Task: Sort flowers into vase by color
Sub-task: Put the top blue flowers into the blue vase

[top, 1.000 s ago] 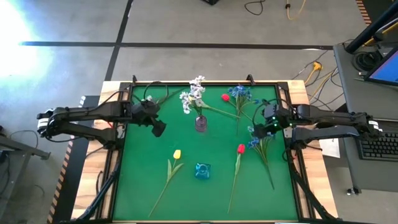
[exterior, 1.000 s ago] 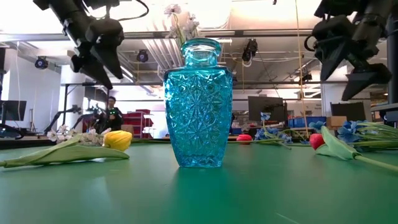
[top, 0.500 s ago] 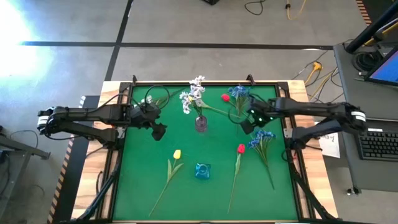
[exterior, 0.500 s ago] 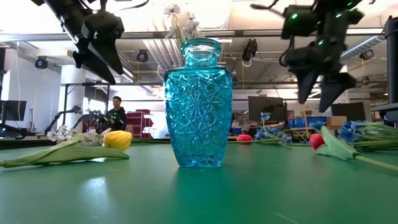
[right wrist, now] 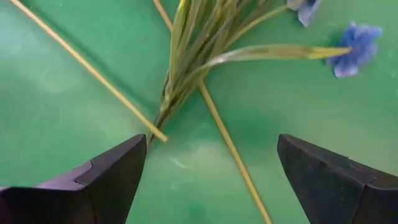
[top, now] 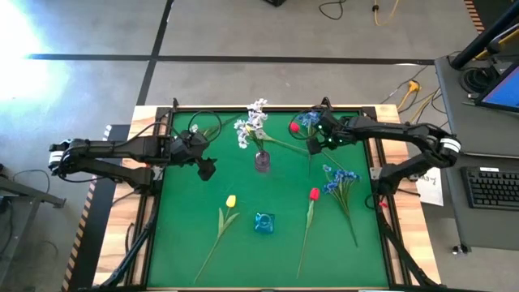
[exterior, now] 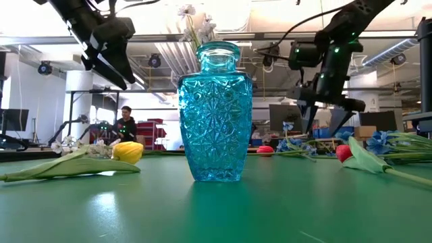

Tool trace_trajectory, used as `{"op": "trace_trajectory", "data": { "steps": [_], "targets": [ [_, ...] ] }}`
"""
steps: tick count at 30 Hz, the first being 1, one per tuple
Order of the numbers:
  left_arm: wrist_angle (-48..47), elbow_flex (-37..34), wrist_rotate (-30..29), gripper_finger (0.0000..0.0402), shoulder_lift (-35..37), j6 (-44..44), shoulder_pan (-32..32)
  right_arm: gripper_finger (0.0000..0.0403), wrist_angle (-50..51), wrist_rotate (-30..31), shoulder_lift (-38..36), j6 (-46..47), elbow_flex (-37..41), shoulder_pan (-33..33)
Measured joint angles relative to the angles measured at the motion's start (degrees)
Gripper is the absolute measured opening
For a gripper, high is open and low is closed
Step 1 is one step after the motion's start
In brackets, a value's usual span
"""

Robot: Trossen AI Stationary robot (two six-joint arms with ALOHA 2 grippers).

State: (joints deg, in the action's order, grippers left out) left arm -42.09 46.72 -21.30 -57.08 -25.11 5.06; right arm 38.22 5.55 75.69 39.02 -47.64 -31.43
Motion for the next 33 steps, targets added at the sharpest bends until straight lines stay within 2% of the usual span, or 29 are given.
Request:
{"op": "trace_trajectory", "data": {
  "steps": [7, 15, 33],
  "targets": [
    [0.28, 0.02, -0.45, 0.0295, 0.0, -0.66, 0.0, 0.0354, -8.75, 0.06, 3.46, -2.46, 0.0, -1.44],
    [0.42, 0.02, -0.68, 0.0295, 0.0, -0.89, 0.0, 0.0354, -10.14, 0.15, 7.35, -4.19, 0.02, -4.1],
    [0.57, 0.02, -0.68, 0.0295, 0.0, -0.89, 0.0, 0.0354, -10.68, 0.15, 7.2, -4.57, 0.02, -4.12]
  ]
}}
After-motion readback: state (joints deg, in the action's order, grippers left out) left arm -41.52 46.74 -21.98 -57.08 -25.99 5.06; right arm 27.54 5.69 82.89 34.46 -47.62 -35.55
